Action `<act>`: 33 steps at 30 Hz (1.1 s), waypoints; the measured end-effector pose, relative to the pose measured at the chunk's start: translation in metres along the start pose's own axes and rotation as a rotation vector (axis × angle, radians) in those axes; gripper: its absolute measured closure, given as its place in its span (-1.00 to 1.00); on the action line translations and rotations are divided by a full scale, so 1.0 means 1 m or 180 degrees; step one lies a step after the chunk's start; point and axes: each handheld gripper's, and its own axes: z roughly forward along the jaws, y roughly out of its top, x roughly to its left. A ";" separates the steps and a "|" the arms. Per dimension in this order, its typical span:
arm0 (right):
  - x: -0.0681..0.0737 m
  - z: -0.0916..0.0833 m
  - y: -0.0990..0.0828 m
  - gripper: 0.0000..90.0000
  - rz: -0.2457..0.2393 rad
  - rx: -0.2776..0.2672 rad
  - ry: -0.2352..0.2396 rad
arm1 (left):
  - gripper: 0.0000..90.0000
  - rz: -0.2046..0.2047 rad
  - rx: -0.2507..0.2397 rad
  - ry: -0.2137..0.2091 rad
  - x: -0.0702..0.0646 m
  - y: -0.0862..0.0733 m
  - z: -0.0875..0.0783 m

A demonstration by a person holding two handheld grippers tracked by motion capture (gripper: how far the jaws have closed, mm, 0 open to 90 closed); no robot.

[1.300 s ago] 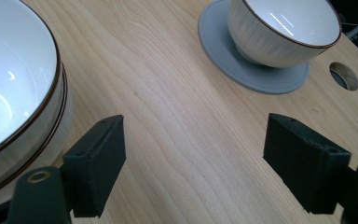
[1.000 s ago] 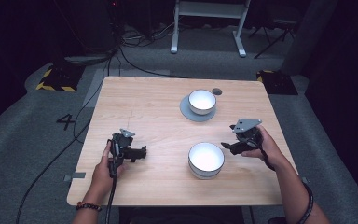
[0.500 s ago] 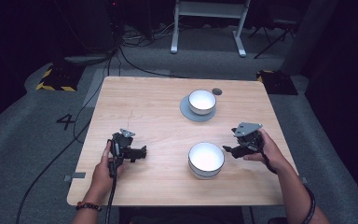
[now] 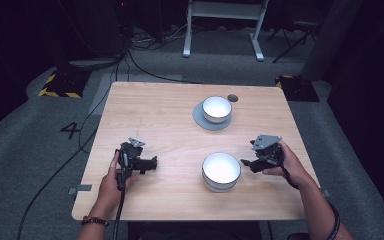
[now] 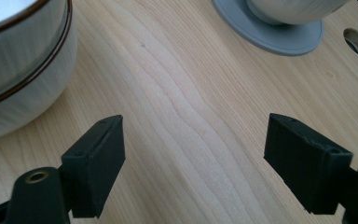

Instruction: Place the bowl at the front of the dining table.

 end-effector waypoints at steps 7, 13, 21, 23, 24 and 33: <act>0.002 0.002 -0.007 -0.55 0.0013 0.0045 -0.0005 | -1.00 0.0003 -0.0001 0.0005 0.000 0.000 0.000; 0.003 0.002 -0.013 -0.55 0.0025 0.0071 -0.0016 | -1.00 -0.0001 0.0001 -0.0004 0.000 0.000 0.000; 0.005 0.002 -0.021 -0.55 0.0069 0.0122 -0.0025 | -1.00 -0.0006 -0.0003 -0.0003 0.000 0.000 0.000; 0.005 0.001 -0.022 -0.55 0.0097 0.0136 -0.0036 | -1.00 0.0001 -0.0001 0.0004 0.000 0.000 0.000; 0.005 0.001 -0.024 -0.55 0.0112 0.0115 -0.0026 | -1.00 0.0003 -0.0001 0.0007 0.000 0.000 0.000; 0.007 -0.003 -0.035 -0.55 0.0256 0.0153 -0.0073 | -1.00 0.0000 0.0000 0.0000 0.000 0.000 0.000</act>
